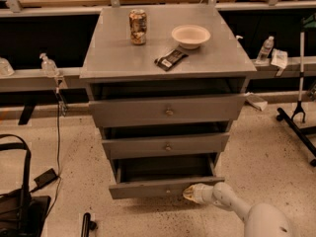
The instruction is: Close bottom drawer
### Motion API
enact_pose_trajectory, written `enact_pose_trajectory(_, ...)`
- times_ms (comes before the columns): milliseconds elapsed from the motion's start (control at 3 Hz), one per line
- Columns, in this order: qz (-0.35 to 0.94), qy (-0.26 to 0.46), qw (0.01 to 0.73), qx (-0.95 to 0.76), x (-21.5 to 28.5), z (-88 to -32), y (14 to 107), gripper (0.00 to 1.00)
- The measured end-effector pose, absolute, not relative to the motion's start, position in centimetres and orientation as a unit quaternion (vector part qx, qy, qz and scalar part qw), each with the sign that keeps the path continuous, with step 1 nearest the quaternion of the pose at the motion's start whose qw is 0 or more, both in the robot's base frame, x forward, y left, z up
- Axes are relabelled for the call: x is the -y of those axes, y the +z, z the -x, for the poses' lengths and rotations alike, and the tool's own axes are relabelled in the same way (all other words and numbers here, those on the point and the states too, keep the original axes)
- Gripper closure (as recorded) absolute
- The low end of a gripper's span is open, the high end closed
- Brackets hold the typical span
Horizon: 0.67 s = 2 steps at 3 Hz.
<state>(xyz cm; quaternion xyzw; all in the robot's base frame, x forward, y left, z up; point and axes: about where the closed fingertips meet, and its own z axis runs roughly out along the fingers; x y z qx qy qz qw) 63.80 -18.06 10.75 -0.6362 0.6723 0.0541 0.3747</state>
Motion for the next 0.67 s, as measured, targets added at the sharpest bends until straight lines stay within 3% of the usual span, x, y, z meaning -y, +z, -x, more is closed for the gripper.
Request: enact_pose_trajectory(667, 0.623, 0.068, 0.406, -0.666, 18.9, -62.6, 11.1, 1.0)
